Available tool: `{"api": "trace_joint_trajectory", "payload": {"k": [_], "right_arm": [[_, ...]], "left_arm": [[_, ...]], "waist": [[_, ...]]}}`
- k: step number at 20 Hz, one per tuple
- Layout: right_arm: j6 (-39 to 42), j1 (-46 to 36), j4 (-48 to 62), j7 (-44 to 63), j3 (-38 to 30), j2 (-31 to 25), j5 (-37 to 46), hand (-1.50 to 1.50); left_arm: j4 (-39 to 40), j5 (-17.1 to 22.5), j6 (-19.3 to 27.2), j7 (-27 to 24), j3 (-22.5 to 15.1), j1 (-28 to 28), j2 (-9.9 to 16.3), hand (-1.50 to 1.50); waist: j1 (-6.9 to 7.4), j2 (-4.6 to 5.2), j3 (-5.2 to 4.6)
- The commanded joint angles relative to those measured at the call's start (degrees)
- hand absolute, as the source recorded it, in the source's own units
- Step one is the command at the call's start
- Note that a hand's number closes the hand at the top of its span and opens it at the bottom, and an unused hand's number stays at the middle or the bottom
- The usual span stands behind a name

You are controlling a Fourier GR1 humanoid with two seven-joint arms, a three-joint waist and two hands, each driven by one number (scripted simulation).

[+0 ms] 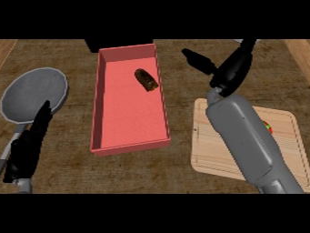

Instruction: Pick the sweet potato from the cutting board and place it in the cardboard box

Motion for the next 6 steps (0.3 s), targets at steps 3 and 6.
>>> {"api": "trace_joint_trajectory", "payload": {"k": [3, 6], "right_arm": [[2.8, 19.0, -24.4, 2.7, 2.4, -5.6, 0.9, -1.5], [7.9, 27.3, -37.1, 4.7, 4.1, -9.6, 0.9, -1.5]], "left_arm": [[-1.2, 0.0, -0.5, 0.5, 0.9, 1.4, 1.1, 0.0], [2.1, -0.4, 0.7, -0.3, 1.3, -1.3, 0.0, 0.0]], "waist": [[-1.31, -0.31, -0.05], [-1.33, 0.0, -0.1]]}}
